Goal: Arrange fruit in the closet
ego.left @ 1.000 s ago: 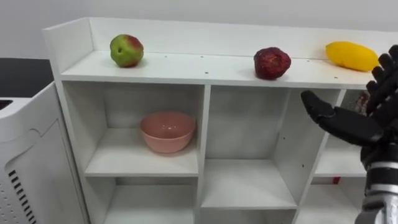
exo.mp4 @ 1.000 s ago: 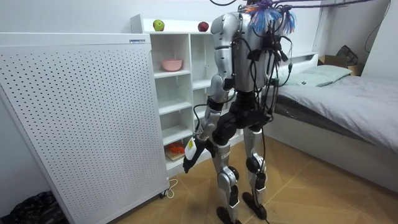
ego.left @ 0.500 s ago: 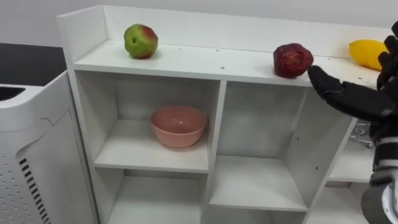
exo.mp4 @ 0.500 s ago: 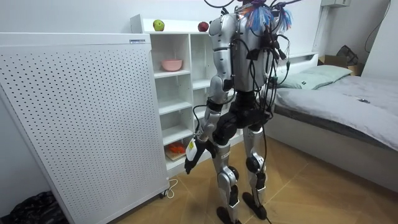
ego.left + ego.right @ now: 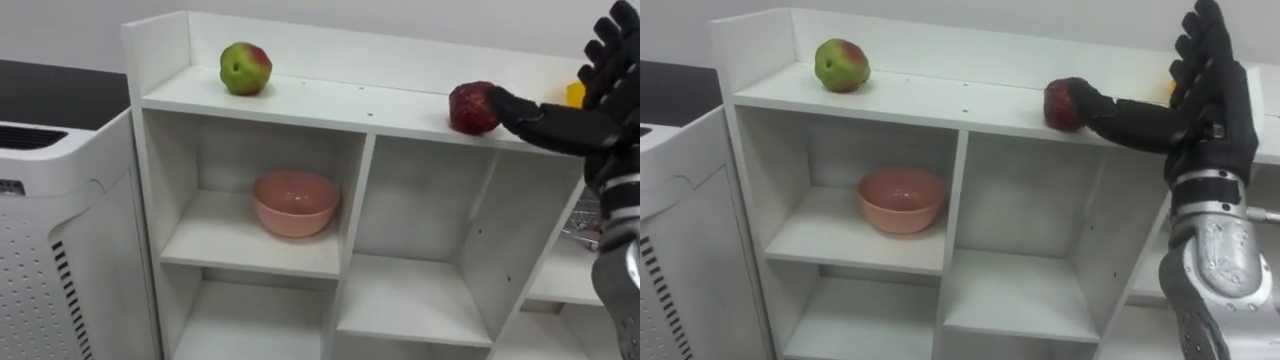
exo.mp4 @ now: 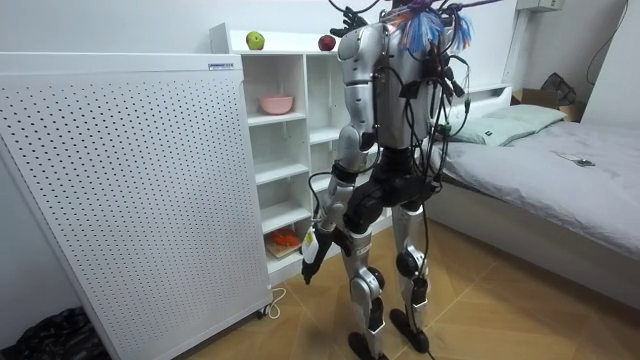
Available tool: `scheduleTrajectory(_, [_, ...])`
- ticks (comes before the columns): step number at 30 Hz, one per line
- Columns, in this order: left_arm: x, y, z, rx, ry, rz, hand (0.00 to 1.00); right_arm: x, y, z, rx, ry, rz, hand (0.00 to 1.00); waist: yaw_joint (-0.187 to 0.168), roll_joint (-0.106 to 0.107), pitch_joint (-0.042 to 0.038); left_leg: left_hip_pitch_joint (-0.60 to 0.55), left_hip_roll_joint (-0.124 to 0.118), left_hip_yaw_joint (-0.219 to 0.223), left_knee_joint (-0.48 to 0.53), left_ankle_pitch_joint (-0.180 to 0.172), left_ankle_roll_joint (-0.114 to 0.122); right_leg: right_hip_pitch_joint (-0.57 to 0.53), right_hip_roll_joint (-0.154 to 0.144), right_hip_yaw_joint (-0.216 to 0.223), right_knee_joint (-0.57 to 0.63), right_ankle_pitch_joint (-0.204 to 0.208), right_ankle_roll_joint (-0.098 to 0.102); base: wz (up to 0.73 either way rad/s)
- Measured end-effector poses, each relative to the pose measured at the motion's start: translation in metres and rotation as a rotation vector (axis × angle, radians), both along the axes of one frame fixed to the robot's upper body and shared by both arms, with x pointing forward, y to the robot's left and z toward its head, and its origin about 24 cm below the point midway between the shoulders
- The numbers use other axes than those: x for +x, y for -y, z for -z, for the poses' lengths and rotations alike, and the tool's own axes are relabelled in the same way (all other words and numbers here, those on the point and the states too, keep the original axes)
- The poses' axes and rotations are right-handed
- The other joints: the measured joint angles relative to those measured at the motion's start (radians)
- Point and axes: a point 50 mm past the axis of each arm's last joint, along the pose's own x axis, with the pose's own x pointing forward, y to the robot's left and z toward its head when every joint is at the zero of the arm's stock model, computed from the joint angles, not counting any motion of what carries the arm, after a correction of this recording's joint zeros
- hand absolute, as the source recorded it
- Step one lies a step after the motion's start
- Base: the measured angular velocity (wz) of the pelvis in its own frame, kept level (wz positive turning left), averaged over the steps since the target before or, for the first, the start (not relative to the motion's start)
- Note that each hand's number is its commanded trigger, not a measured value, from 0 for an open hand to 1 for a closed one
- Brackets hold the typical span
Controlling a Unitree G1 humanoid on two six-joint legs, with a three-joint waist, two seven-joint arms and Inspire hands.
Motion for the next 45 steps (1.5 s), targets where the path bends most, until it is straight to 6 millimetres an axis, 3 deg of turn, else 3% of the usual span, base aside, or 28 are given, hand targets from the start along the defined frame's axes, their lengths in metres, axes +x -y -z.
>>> scheduleTrajectory(9, [-0.001,-0.003,-0.001,0.016,-0.017,-0.006,0.00,0.014,0.000,0.007,-0.094,-0.115,-0.033,0.00,0.010,-0.021,0.0001,0.001,0.000,-0.006,-0.003,0.000,0.000,-0.001,-0.001,-0.019,-0.001,0.000,0.000,0.03])
scheduleTrajectory(17, [-0.001,-0.011,-0.003,0.040,-0.025,-0.010,0.00,0.026,0.004,0.008,-0.058,-0.174,-0.069,0.00,0.013,-0.022,-0.0002,-0.001,0.000,-0.018,-0.002,0.000,0.000,0.000,-0.001,-0.032,-0.001,0.000,0.000,0.03])
scheduleTrajectory(29, [-0.007,-0.015,-0.005,0.059,-0.035,-0.034,0.00,0.028,0.012,0.013,-0.076,-0.217,-0.086,0.00,0.017,-0.015,0.0012,0.001,-0.001,-0.017,0.005,0.000,0.000,0.011,-0.002,-0.044,-0.002,0.000,0.000,0.01])
scheduleTrajectory(30, [-0.007,-0.015,-0.005,0.059,-0.036,-0.034,0.00,0.028,0.012,0.013,-0.080,-0.218,-0.093,0.05,0.019,-0.013,0.0015,0.001,-0.001,-0.017,0.006,0.000,-0.001,0.011,-0.001,-0.044,-0.002,0.000,0.000,0.00])
scheduleTrajectory(31, [-0.007,-0.015,-0.005,0.059,-0.037,-0.035,0.00,0.028,0.012,0.013,-0.085,-0.218,-0.095,0.22,0.019,-0.009,0.0026,0.001,0.000,-0.018,0.006,0.000,-0.001,0.011,-0.001,-0.044,-0.002,0.000,0.000,0.00])
scheduleTrajectory(32, [-0.007,-0.015,-0.005,0.059,-0.036,-0.034,0.00,0.028,0.012,0.013,-0.087,-0.218,-0.096,0.55,0.019,-0.007,0.0025,0.001,0.000,-0.018,0.006,0.000,-0.001,0.011,-0.001,-0.044,-0.002,0.000,0.000,0.00])
scheduleTrajectory(34, [-0.004,-0.015,-0.006,0.062,-0.024,-0.032,0.00,0.028,0.013,0.012,-0.101,-0.220,-0.096,1.00,0.019,-0.003,0.0012,0.000,0.000,-0.020,0.006,0.000,-0.001,0.011,-0.001,-0.044,-0.002,0.000,0.000,0.00])
scheduleTrajectory(39, [0.000,-0.016,-0.007,0.065,-0.009,-0.028,0.00,0.028,0.015,0.012,-0.133,-0.230,-0.106,1.00,0.018,-0.004,-0.0018,0.000,0.000,-0.020,0.008,0.000,-0.001,0.011,-0.001,-0.046,-0.002,0.000,0.000,0.00])
scheduleTrajectory(45, [0.001,-0.020,-0.009,0.076,-0.007,-0.026,0.00,0.030,0.018,0.020,-0.123,-0.265,-0.121,1.00,0.013,-0.022,-0.0136,0.003,0.000,-0.020,0.009,0.001,-0.001,0.014,-0.002,-0.045,-0.002,0.000,0.000,0.00])
